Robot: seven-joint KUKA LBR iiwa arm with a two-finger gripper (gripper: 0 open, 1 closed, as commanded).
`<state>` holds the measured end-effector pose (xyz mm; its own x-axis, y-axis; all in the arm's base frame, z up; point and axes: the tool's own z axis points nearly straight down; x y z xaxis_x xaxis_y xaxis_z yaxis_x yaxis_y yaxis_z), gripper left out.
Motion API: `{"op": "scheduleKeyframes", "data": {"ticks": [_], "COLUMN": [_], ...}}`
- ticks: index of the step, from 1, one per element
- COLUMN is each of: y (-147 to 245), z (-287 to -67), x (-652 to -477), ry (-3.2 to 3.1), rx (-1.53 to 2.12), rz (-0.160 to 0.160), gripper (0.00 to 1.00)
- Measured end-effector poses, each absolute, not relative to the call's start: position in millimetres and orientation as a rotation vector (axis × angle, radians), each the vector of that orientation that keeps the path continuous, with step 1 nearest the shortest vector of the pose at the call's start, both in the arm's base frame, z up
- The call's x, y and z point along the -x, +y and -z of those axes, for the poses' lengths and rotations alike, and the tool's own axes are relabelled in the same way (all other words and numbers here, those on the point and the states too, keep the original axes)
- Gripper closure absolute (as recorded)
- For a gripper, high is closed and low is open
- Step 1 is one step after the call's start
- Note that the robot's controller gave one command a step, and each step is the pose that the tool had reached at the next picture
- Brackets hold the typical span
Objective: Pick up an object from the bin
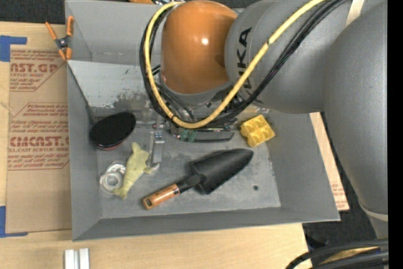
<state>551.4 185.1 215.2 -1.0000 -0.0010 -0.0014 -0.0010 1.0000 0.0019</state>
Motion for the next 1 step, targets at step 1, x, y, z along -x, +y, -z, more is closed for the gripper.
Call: {"op": "scheduleKeyframes", "data": {"ticks": [1], "y": [185.1], "z": [-215.2], "x": [-551.4], "ry": [3.140], "rx": [0.002], "rz": [-0.003], "gripper": [0.00]}}
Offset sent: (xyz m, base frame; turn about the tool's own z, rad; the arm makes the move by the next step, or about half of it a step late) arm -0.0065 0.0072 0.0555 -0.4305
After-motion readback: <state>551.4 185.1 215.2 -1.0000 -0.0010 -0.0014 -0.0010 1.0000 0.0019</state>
